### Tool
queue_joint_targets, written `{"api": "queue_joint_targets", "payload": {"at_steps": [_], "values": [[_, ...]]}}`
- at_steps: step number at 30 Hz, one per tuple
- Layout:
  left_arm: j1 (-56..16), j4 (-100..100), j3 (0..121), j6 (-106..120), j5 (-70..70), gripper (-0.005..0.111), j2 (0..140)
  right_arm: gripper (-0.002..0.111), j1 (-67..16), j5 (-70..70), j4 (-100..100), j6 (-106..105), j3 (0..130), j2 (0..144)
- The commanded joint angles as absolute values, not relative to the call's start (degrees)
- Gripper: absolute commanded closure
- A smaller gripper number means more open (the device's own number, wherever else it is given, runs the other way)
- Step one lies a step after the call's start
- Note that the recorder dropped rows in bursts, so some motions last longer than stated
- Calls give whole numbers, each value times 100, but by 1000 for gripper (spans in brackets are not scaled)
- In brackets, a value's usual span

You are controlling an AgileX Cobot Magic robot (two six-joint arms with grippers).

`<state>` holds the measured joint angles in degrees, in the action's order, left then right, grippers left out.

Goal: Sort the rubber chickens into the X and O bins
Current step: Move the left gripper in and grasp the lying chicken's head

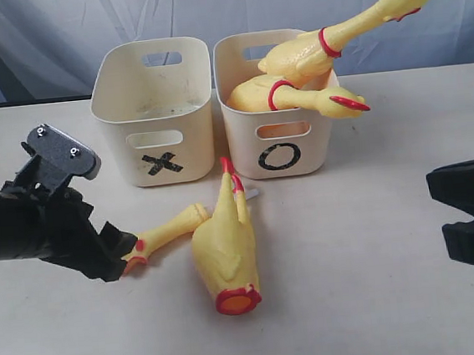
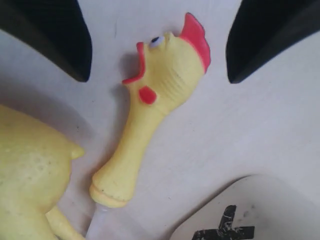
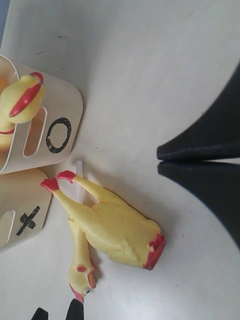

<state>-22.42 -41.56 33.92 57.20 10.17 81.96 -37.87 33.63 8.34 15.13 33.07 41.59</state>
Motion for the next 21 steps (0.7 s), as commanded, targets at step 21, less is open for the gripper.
{"api": "queue_joint_targets", "payload": {"at_steps": [21], "values": [[-2288,-3942,4345,5717,1194,36,10099,109,-3776,3290,729,1499,3277,4125]]}}
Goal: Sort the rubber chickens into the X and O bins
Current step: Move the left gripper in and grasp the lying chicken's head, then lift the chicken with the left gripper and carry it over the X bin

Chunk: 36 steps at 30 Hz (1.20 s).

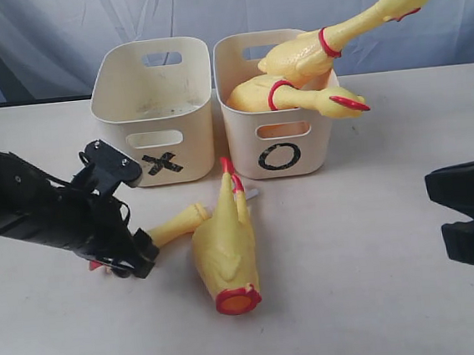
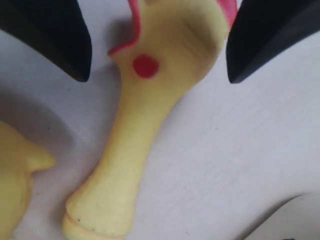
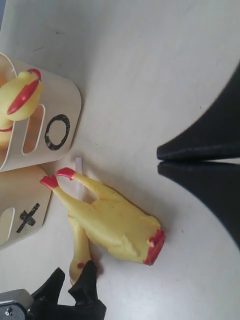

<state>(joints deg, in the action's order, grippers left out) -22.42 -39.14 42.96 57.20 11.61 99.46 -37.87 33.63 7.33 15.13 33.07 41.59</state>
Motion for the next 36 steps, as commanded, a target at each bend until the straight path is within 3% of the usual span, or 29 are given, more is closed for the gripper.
{"api": "queue_joint_targets", "payload": {"at_steps": [1,14,27,36], "values": [[-2288,-3929,4345,5717,1194,36,10140,109,-3776,3290,712,1499,3277,4125],[-2288,-3929,4345,5717,1194,49,10282,109,-3776,3290,712,1499,3277,4125],[-2288,-2958,4345,5717,1700,107,10271,109,-3776,3266,709,1499,3277,4125],[-2288,-1983,4345,5349,2010,107,9917,109,-3776,3272,698,1499,3277,4125]]}}
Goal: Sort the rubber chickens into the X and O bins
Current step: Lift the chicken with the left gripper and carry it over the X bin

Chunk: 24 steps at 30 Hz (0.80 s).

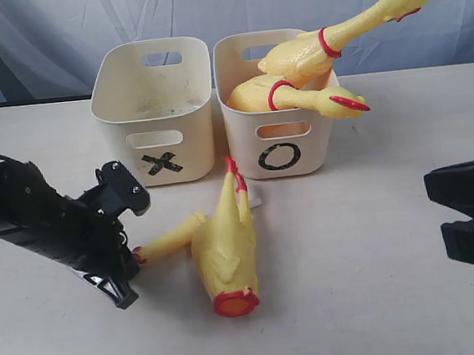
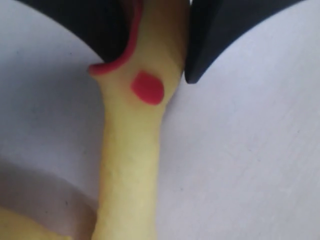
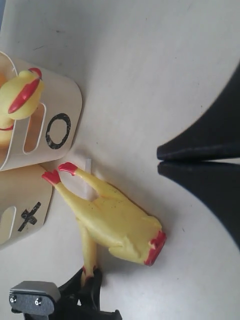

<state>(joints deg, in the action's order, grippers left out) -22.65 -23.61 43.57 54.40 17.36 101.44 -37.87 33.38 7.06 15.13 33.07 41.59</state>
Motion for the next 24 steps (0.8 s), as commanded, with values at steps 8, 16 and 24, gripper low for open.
{"api": "queue_joint_targets", "payload": {"at_steps": [8,16,24], "values": [[-2288,-1048,4345,5248,2342,107,9154,109,-3776,3272,698,1499,3277,4125],[-2288,-584,4345,5103,2495,107,8532,109,-3776,3260,699,1499,3277,4125],[-2288,-410,4345,4744,2156,107,8147,109,-3776,3260,699,1499,3277,4125]]}}
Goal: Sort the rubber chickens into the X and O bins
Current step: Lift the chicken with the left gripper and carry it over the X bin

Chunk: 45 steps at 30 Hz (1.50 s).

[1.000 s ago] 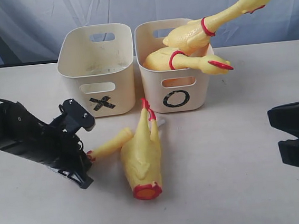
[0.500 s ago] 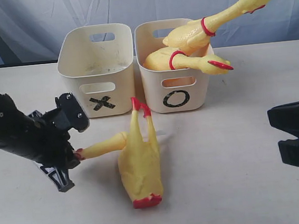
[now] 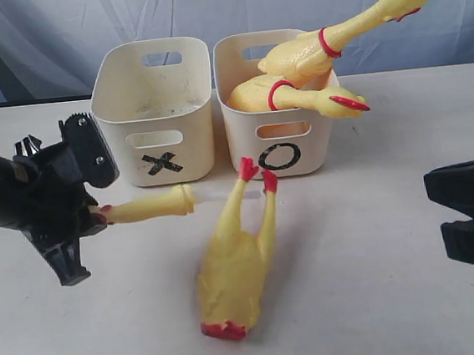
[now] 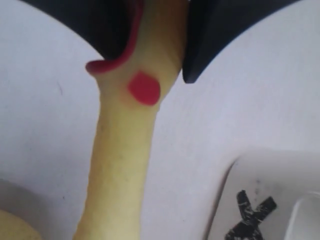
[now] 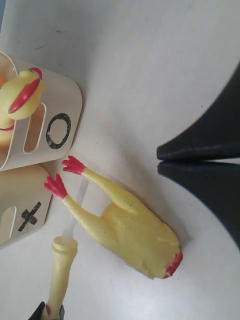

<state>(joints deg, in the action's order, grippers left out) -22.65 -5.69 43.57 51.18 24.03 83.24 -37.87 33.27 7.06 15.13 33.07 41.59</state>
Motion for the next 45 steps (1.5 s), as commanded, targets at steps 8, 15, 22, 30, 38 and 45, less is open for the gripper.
{"api": "queue_joint_targets", "payload": {"at_steps": [8,15,22,30,38,45], "values": [[-2288,483,4345,3808,2119,107,8066,109,-3776,3260,699,1499,3277,4125],[-2288,481,4345,3206,1769,107,8000,109,-3776,3262,683,1499,3277,4125],[-2288,481,4345,3150,1547,107,7731,109,-3776,3262,683,1499,3277,4125],[-2288,442,4685,1304,378,107,7596,109,-3776,3262,598,1499,3277,4125],[-2288,445,5695,915,445,107,8225,109,-3776,3262,497,1499,3277,4125],[-2150,0,6535,606,463,107,9154,109,-3776,3262,457,1499,3277,4125]]}}
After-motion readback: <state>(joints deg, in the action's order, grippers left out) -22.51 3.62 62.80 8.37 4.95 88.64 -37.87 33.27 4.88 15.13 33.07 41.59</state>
